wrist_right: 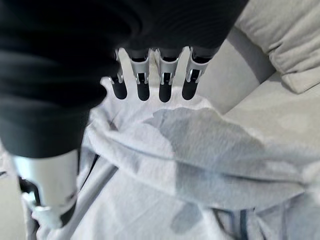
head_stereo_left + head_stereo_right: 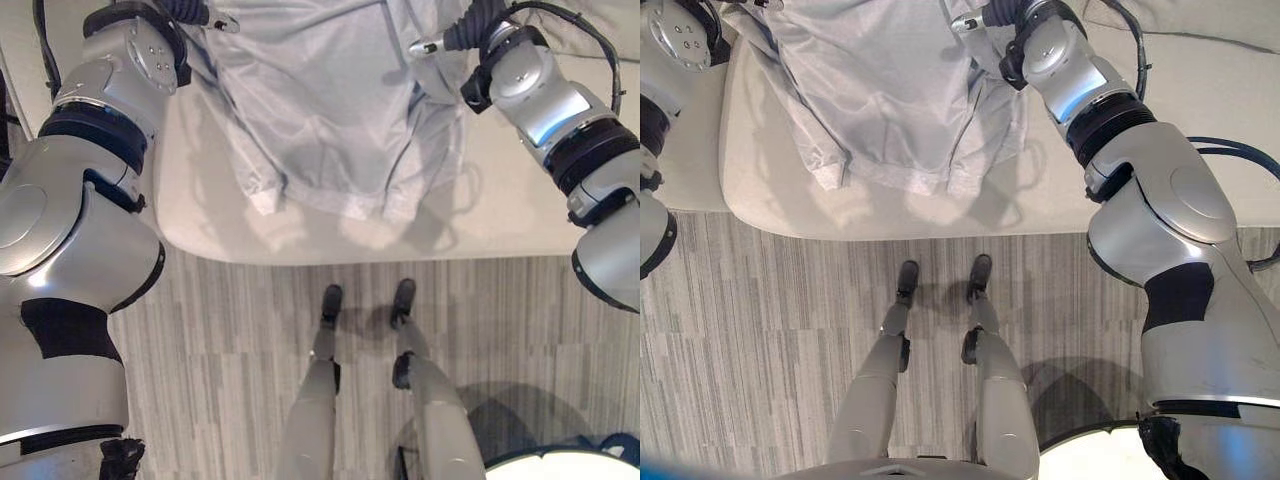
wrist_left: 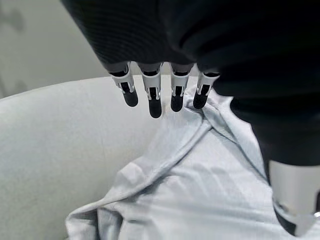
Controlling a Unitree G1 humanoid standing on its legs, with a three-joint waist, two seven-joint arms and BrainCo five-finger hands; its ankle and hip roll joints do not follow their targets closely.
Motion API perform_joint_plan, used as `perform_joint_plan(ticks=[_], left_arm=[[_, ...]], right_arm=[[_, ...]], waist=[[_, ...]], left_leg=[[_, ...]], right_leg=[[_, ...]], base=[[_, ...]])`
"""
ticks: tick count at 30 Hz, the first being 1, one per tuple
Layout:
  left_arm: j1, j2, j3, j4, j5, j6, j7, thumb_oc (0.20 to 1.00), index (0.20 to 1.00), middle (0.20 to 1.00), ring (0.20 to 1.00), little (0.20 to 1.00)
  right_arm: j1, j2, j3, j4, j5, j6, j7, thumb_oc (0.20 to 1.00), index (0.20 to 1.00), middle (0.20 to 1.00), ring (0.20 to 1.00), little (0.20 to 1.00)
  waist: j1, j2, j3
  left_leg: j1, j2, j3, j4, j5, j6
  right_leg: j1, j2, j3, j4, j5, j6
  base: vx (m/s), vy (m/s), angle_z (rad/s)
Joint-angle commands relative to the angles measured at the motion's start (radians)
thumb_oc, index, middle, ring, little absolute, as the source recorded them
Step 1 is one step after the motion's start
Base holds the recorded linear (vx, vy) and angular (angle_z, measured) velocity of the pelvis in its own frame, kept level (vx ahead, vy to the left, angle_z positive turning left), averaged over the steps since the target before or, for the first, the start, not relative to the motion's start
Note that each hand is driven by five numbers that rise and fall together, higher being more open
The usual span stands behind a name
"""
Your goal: Hang the clothes on the sofa on the clothes rack.
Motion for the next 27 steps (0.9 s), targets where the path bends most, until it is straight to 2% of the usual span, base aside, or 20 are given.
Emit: perform_joint_plan(ticks=[1, 10, 16, 27], left_arm=[[-0.069, -0.043, -0.024, 0.069, 0.018, -0.003, 0.02, 1.0, 1.0, 1.0, 1.0, 1.0], [-0.066, -0.123, -0.01, 0.077, 0.029, 0.012, 0.042, 1.0, 1.0, 1.0, 1.0, 1.0], [-0.069, -0.172, 0.006, 0.06, 0.029, 0.015, 0.059, 1.0, 1.0, 1.0, 1.0, 1.0], [-0.067, -0.2, 0.011, 0.052, 0.035, 0.016, 0.067, 1.0, 1.0, 1.0, 1.0, 1.0]], right_arm=[[-0.075, 0.084, -0.019, 0.136, -0.013, -0.022, -0.02, 1.0, 1.0, 1.0, 1.0, 1.0], [-0.098, 0.138, -0.046, 0.185, -0.029, -0.015, -0.074, 1.0, 1.0, 1.0, 1.0, 1.0], [-0.108, 0.131, -0.048, 0.204, -0.034, 0.005, -0.078, 1.0, 1.0, 1.0, 1.0, 1.0], [-0.112, 0.118, -0.05, 0.208, -0.038, 0.011, -0.09, 1.0, 1.0, 1.0, 1.0, 1.0]], waist=[[0.021, -0.038, -0.045], [0.042, -0.032, -0.045], [0.064, -0.033, -0.043], [0.078, -0.033, -0.041]], left_leg=[[0.088, -0.022, 0.03, -0.083, 0.022, -0.011], [0.087, -0.023, 0.024, -0.083, 0.026, -0.012], [0.09, -0.027, 0.017, -0.083, 0.029, -0.016], [0.085, -0.029, 0.01, -0.083, 0.033, -0.021]], right_leg=[[0.145, -0.059, 0.085, -0.071, -0.024, 0.2], [0.145, -0.057, 0.083, -0.071, -0.026, 0.195], [0.15, -0.056, 0.074, -0.071, -0.025, 0.19], [0.151, -0.057, 0.066, -0.071, -0.027, 0.188]], base=[[0.0, 0.0, 0.0], [0.0, 0.0, 0.0], [0.0, -0.022, 0.0], [-0.01, -0.013, 0.03]])
